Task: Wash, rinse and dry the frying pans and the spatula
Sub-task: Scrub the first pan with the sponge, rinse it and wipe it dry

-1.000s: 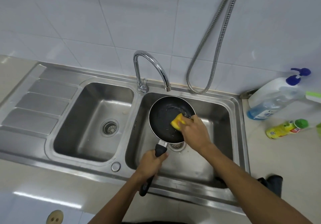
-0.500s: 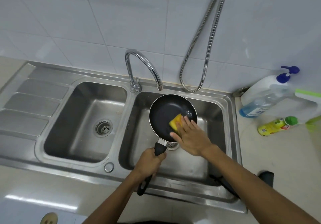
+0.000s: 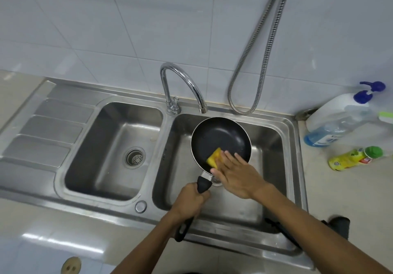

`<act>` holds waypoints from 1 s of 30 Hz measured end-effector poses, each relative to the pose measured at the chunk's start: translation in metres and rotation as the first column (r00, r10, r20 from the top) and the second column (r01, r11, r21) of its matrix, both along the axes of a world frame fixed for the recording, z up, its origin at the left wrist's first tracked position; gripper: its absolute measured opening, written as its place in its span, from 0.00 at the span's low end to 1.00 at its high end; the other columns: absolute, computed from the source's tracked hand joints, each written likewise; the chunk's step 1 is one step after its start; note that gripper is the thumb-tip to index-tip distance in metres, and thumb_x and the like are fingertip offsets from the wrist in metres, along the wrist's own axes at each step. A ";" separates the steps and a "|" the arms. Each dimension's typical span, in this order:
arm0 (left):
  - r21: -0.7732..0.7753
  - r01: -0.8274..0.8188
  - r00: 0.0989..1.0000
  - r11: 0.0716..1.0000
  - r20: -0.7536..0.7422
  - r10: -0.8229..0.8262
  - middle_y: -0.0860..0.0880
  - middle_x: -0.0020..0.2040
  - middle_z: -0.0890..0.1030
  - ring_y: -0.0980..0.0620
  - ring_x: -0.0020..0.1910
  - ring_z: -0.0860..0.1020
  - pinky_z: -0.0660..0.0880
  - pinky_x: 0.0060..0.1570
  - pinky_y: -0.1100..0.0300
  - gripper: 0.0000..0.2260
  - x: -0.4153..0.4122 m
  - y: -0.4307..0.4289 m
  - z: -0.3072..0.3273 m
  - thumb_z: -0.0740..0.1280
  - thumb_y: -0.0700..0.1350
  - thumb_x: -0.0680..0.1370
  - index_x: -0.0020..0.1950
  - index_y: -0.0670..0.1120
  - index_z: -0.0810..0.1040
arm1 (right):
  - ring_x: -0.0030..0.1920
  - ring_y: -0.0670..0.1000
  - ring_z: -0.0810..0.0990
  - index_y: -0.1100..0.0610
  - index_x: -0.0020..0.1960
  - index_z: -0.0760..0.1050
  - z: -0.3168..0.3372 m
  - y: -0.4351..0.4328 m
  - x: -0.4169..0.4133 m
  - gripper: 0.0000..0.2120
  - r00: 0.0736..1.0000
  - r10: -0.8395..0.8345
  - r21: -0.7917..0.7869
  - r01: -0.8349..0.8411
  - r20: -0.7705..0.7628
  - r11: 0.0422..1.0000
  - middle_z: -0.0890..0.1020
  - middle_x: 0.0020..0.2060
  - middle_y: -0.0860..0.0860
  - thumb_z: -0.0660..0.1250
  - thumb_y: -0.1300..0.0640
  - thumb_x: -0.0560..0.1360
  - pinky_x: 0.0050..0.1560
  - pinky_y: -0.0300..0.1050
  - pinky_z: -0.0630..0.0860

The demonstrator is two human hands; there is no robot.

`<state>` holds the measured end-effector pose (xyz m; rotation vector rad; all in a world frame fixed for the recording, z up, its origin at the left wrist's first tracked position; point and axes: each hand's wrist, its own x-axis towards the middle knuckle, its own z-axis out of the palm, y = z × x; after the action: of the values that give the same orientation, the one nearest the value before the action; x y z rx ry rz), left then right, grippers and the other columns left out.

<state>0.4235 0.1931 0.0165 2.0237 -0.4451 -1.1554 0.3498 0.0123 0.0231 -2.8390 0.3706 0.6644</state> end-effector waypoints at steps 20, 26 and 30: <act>0.001 0.043 0.995 0.999 -0.093 -0.042 0.50 0.26 0.71 0.53 0.23 0.69 0.66 0.25 0.64 0.13 -0.008 -0.003 0.007 0.66 0.42 0.76 0.33 0.48 0.70 | 0.82 0.52 0.50 0.55 0.83 0.52 0.005 -0.025 0.047 0.31 0.969 -0.241 0.035 0.240 0.047 0.970 0.52 0.83 0.54 0.37 0.42 0.85 0.81 0.56 0.41; -0.003 -0.008 0.995 1.000 -0.097 0.008 0.46 0.24 0.72 0.48 0.20 0.69 0.67 0.24 0.60 0.12 0.007 -0.002 0.008 0.66 0.42 0.76 0.33 0.46 0.71 | 0.80 0.55 0.58 0.58 0.81 0.56 0.017 -0.001 -0.006 0.43 0.992 -0.122 -0.084 0.120 -0.014 0.989 0.58 0.81 0.57 0.25 0.42 0.75 0.80 0.56 0.43; 0.011 0.143 0.989 0.990 -0.034 -0.142 0.47 0.28 0.76 0.53 0.23 0.72 0.67 0.24 0.65 0.09 -0.006 -0.001 0.011 0.67 0.43 0.76 0.36 0.45 0.74 | 0.82 0.52 0.52 0.59 0.82 0.51 0.019 0.030 0.027 0.29 0.983 -0.180 0.125 0.176 0.024 0.976 0.52 0.83 0.54 0.39 0.46 0.86 0.81 0.56 0.41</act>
<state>0.4179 0.1925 0.0272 2.0078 -0.5747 -1.2788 0.3773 0.0418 0.0421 -2.6583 0.5505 0.5799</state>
